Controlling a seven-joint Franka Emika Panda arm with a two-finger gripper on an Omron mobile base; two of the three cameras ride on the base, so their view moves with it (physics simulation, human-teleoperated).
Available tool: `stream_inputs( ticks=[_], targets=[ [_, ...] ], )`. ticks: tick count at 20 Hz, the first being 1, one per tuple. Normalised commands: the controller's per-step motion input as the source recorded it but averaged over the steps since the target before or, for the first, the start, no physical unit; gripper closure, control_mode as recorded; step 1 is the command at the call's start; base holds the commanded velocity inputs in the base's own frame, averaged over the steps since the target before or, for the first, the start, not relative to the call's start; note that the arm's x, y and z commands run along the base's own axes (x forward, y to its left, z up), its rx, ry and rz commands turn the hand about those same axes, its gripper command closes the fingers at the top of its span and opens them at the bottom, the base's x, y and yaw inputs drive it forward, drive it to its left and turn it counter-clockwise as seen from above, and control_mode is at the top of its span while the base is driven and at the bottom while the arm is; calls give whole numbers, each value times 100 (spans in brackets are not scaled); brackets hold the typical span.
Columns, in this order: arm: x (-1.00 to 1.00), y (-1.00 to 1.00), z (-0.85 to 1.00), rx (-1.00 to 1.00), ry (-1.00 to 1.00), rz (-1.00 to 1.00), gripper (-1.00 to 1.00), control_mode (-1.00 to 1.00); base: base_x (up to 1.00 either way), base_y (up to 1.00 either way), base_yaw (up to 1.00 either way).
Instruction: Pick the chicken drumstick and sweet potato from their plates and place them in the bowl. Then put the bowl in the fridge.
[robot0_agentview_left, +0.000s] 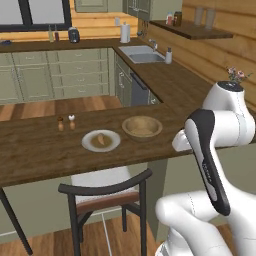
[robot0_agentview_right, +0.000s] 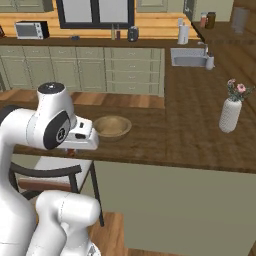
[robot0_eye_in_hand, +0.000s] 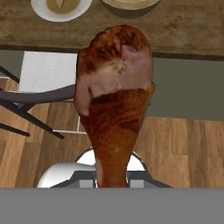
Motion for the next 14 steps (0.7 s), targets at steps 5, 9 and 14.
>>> stream_inputs(
  ticks=[5,9,14],
  targets=[
    [45,0,2,-2,-1,0,100,-100,4,0,0],
    [96,2,11,-8,-4,0,100,-100,0,0,0],
    [100,0,12,-3,0,0,100,-100,0,0,0]
  ],
)
